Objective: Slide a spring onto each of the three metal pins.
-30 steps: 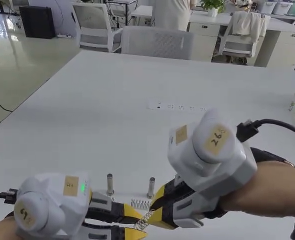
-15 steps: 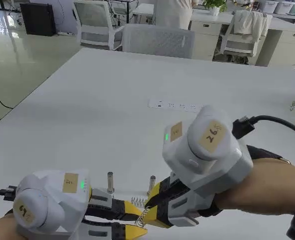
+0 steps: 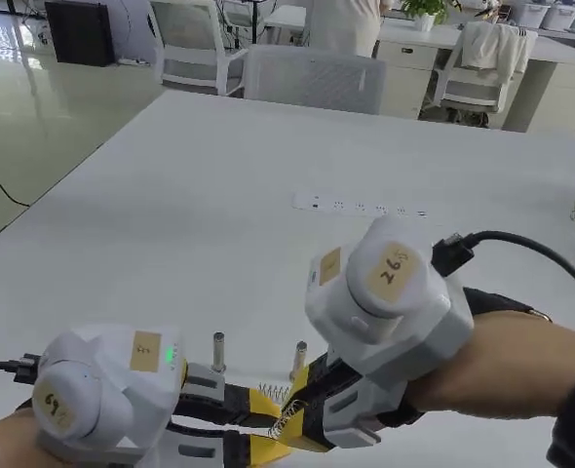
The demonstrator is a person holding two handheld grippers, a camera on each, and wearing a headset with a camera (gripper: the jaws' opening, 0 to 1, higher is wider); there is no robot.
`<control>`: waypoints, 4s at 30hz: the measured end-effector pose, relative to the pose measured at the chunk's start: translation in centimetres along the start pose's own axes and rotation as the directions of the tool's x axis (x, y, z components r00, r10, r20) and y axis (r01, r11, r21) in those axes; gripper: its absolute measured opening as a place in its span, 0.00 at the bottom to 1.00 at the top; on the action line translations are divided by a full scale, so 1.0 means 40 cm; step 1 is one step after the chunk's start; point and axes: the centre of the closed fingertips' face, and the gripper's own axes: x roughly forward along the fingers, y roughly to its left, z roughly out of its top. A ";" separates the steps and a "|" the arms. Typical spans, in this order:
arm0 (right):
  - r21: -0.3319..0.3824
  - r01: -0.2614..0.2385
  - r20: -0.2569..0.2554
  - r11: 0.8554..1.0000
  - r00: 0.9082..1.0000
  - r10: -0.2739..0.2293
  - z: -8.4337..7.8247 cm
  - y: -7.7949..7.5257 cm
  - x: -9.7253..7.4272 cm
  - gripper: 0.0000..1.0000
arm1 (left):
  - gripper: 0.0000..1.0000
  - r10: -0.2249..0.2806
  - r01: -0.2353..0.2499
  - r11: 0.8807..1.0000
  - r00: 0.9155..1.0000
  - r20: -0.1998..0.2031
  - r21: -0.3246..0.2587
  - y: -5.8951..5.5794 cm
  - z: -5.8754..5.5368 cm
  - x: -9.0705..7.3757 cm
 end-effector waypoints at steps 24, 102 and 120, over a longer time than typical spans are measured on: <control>0.016 0.028 -0.002 0.999 1.000 -0.028 -0.007 -0.019 -0.009 0.09 | 0.13 0.024 -0.021 0.996 0.999 0.042 -0.089 0.014 0.006 -0.006; 0.138 0.235 -0.220 0.962 0.954 -0.202 -0.237 -0.284 -0.159 0.09 | 0.65 0.392 -0.354 0.875 0.918 0.055 -0.331 0.123 -0.095 -0.199; 0.153 0.203 -0.276 0.967 0.949 -0.156 -0.276 -0.306 -0.113 0.09 | 0.66 0.393 -0.352 0.868 0.918 0.051 -0.350 0.116 -0.100 -0.200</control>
